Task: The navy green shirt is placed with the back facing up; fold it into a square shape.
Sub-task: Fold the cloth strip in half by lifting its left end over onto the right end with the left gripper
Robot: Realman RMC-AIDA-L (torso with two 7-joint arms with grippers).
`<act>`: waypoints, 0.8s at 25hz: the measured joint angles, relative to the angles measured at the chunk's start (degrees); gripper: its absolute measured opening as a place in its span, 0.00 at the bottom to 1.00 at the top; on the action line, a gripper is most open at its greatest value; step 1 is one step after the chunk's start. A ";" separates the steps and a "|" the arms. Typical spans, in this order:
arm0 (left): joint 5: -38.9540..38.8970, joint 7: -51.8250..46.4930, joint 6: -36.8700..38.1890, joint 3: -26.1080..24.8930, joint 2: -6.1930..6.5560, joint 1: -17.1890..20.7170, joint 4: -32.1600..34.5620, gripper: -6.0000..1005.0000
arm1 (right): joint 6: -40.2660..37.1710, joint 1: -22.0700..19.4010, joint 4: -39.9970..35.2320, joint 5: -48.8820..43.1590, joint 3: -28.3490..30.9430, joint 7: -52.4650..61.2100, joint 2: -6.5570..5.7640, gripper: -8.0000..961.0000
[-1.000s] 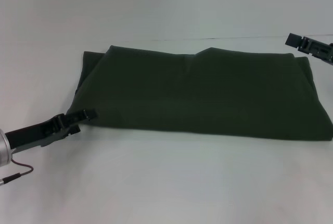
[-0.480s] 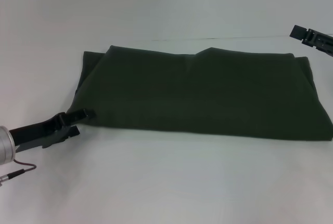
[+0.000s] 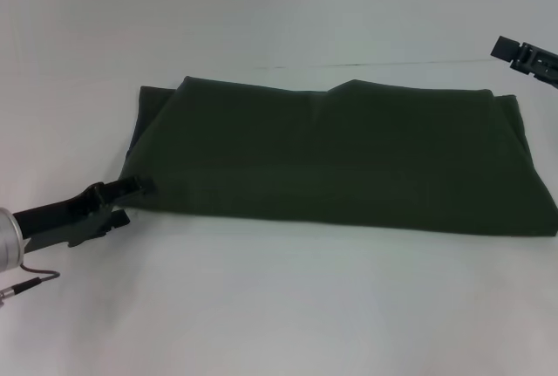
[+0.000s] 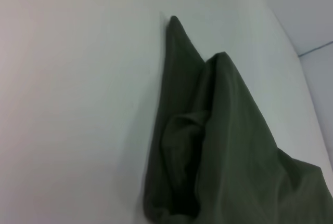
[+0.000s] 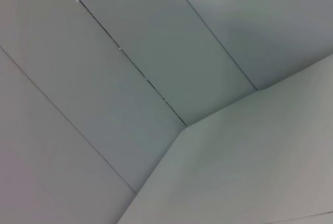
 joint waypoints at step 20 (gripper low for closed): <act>0.00 -1.55 -3.64 1.05 0.31 -1.63 -1.50 0.88 | -0.32 0.02 -0.08 0.61 1.09 -0.08 -0.01 0.97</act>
